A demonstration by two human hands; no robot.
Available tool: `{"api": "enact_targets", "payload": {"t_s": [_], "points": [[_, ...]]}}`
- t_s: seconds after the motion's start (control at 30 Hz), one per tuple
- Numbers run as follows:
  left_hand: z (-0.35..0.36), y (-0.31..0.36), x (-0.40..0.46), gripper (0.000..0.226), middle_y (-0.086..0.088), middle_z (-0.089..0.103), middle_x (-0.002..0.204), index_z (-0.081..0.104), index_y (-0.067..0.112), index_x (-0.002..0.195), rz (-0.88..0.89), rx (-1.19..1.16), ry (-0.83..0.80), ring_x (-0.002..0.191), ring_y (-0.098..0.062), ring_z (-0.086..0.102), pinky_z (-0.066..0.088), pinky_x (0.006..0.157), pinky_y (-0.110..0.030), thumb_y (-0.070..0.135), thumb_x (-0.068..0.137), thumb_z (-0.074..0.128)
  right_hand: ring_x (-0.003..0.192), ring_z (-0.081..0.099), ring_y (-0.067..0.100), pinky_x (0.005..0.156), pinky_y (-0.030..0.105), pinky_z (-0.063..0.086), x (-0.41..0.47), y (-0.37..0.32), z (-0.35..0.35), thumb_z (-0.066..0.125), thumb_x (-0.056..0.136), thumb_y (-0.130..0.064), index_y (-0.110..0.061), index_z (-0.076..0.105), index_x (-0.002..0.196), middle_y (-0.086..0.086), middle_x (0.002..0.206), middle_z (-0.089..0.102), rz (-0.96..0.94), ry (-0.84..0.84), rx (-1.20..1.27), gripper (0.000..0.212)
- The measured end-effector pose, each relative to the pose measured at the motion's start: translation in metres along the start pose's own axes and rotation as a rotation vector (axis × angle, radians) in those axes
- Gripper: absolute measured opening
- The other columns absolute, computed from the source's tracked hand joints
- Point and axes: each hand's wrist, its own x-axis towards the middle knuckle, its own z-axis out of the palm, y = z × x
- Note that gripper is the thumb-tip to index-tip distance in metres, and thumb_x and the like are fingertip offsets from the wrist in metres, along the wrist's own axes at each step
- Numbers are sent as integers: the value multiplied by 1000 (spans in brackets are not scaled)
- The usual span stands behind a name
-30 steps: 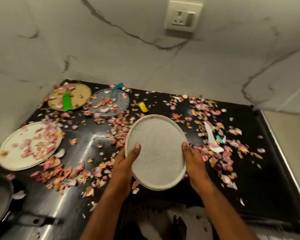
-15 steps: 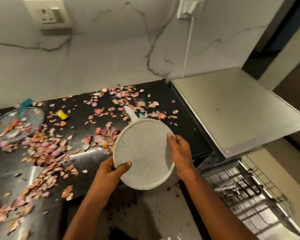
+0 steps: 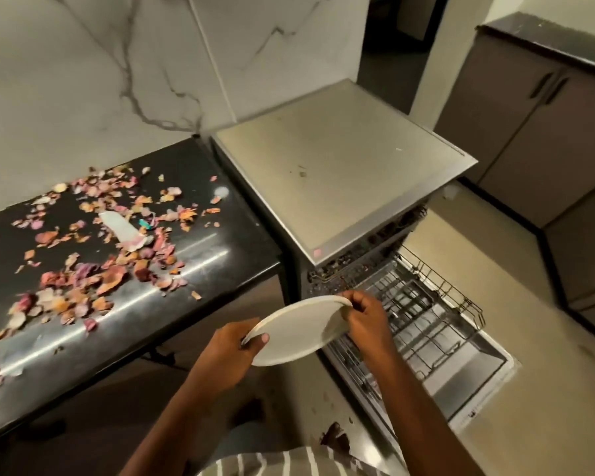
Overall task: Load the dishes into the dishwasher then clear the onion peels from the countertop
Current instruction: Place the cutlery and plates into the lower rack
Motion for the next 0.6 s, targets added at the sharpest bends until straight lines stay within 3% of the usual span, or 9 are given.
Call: {"api": "enact_targets", "payload": {"t_s": [0.1, 0.2, 0.27, 0.37, 0.47, 0.5, 0.6], "points": [[15, 23, 26, 41, 24, 76, 103, 71, 58, 109, 129, 166, -67, 95, 12, 66, 51, 83, -17, 18, 99, 65, 84, 71, 18, 72, 33, 55, 6, 27, -21, 57, 83, 11, -22, 80, 87, -3, 85, 78, 15, -19, -73, 40], [32, 53, 53, 58, 31, 72, 107, 67, 69, 106, 222, 294, -193, 100, 11, 66, 50, 84, -11, 15, 87, 60, 79, 69, 4, 69, 22, 50, 6, 43, -38, 61, 82, 10, -27, 80, 92, -10, 86, 77, 27, -78, -182, 43], [47, 67, 75, 56, 28, 72, 111, 69, 62, 111, 272, 376, -265, 103, 6, 67, 52, 89, -16, 15, 82, 57, 85, 69, 1, 74, 24, 52, 7, 50, -46, 63, 83, 5, -29, 80, 101, -12, 93, 77, 35, -128, -251, 43], [78, 81, 119, 50, 19, 74, 118, 74, 45, 119, 338, 473, -396, 111, -7, 68, 54, 98, -35, 16, 83, 55, 99, 69, 9, 84, 27, 53, 16, 53, -63, 61, 93, -7, -32, 75, 122, -9, 114, 76, 32, -197, -384, 41], [105, 98, 160, 38, 8, 71, 128, 71, 36, 128, 428, 574, -488, 121, -18, 64, 49, 106, -39, 18, 97, 59, 90, 62, 13, 68, 16, 43, 30, 55, -79, 55, 104, -18, -23, 69, 129, 5, 117, 74, 104, -192, -499, 30], [113, 103, 173, 36, 6, 68, 134, 68, 33, 133, 464, 607, -499, 126, -19, 61, 46, 110, -38, 21, 101, 58, 93, 62, 15, 70, 17, 45, 35, 58, -84, 54, 105, -21, -22, 68, 131, 6, 119, 73, 142, -163, -510, 30], [130, 110, 208, 40, 8, 56, 147, 54, 31, 145, 568, 709, -486, 138, -17, 46, 33, 118, -37, 33, 105, 52, 108, 66, 22, 91, 34, 54, 51, 68, -92, 51, 106, -29, -28, 59, 142, 5, 127, 71, 260, -79, -549, 37]]}}
